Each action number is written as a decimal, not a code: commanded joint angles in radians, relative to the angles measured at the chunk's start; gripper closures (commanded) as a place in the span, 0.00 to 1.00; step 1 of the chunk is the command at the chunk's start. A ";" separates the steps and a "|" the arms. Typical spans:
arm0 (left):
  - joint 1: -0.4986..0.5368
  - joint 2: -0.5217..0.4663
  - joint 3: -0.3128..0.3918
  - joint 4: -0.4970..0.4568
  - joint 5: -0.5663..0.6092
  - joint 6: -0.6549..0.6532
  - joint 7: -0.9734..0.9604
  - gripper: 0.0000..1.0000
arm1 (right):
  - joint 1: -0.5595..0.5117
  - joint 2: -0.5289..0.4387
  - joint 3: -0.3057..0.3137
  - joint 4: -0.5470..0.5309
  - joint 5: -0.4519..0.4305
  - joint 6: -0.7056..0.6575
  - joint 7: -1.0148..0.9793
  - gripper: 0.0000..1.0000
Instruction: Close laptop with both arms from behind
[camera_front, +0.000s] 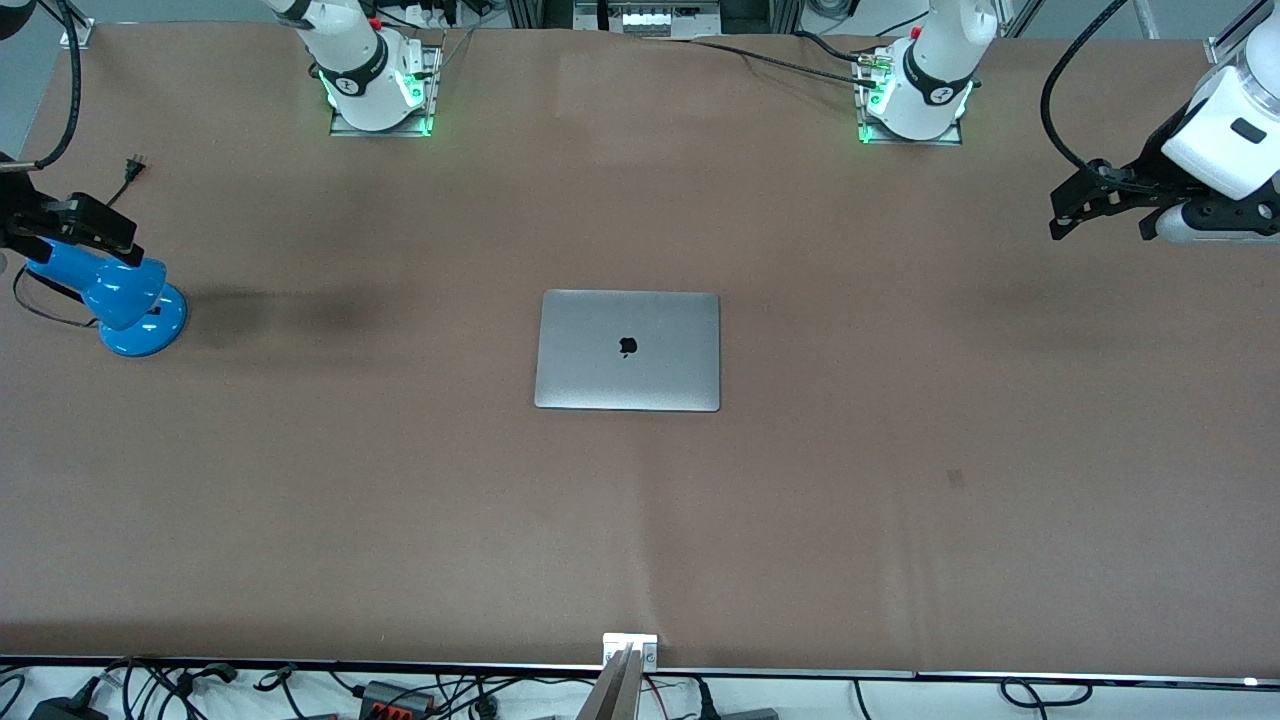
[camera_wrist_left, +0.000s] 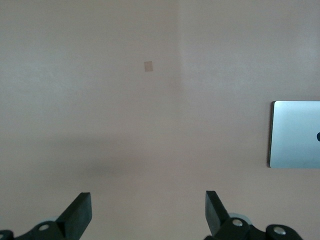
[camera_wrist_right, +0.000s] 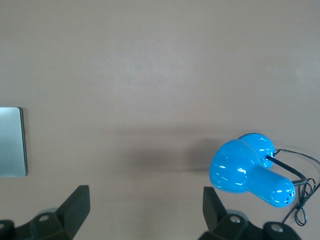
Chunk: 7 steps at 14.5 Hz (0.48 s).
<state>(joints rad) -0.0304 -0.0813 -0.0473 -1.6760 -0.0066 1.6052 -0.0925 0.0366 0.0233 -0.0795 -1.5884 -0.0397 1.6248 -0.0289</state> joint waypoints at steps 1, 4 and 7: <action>-0.005 -0.003 -0.002 -0.002 0.023 0.010 0.014 0.00 | 0.000 0.001 0.003 0.001 0.012 -0.005 0.027 0.00; -0.009 -0.001 -0.002 -0.001 0.023 0.010 0.014 0.00 | 0.000 0.001 0.004 -0.001 0.015 -0.005 0.027 0.00; -0.013 0.005 -0.003 0.002 0.023 0.012 0.014 0.00 | 0.000 0.000 0.003 -0.001 0.020 -0.005 0.027 0.00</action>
<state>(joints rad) -0.0343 -0.0812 -0.0506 -1.6760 -0.0066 1.6075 -0.0925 0.0369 0.0301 -0.0793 -1.5885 -0.0358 1.6247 -0.0144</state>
